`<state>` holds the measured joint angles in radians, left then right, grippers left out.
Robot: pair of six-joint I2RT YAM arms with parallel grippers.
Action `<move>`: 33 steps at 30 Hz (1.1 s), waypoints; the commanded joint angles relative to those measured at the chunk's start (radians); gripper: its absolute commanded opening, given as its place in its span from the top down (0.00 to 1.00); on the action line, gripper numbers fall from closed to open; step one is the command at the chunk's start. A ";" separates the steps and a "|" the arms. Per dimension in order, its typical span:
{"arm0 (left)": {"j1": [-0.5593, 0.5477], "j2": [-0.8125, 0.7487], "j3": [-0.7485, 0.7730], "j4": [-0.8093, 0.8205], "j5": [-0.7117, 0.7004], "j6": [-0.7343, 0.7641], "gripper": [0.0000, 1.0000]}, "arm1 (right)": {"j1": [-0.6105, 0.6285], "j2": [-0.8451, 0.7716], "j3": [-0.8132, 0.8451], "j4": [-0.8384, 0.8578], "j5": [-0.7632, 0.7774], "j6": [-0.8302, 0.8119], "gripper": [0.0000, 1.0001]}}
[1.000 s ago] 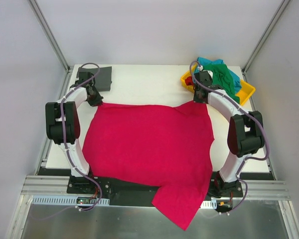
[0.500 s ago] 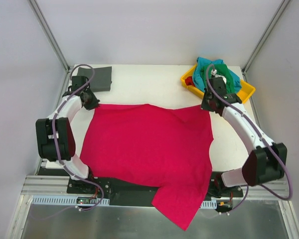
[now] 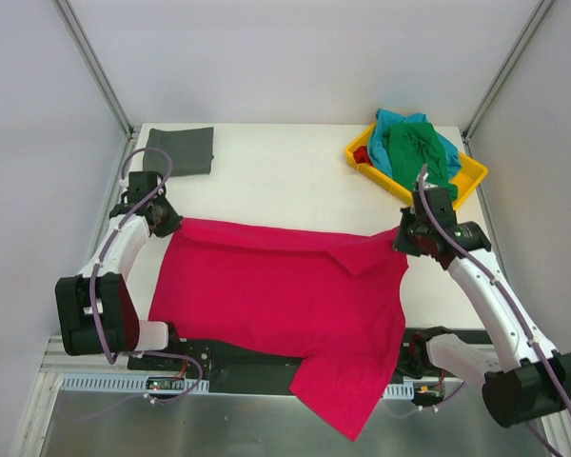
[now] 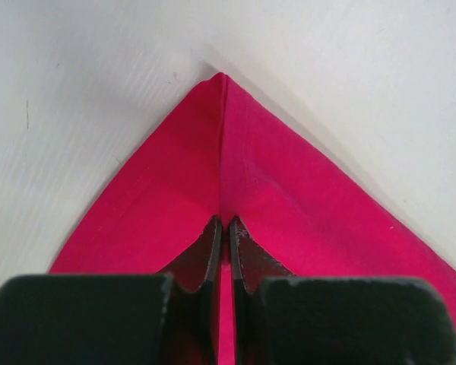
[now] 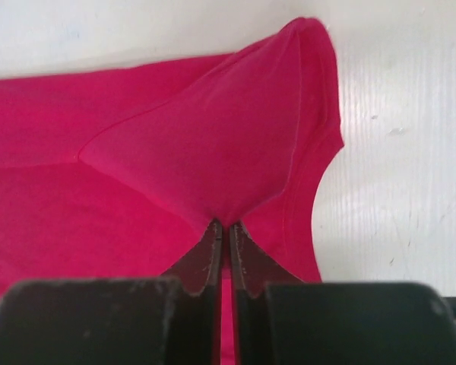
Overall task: Fold and stack the t-shirts
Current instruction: Fold the flattened tshirt in 1/3 of the way
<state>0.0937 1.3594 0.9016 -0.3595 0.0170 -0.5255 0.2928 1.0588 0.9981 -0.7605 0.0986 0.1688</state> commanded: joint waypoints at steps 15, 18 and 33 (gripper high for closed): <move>0.008 -0.125 -0.039 -0.133 -0.123 -0.060 1.00 | 0.035 -0.249 -0.188 -0.189 -0.165 0.144 0.92; 0.008 -0.128 -0.052 -0.145 -0.170 -0.068 1.00 | 0.037 -0.263 -0.223 -0.194 -0.166 0.159 0.89; 0.006 -0.252 0.009 -0.234 -0.226 -0.136 0.01 | 0.042 -0.244 -0.199 -0.160 -0.129 0.052 0.13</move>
<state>0.0937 1.1690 0.8555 -0.5709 -0.2222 -0.6449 0.3275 0.8070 0.7345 -0.9474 -0.0677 0.2710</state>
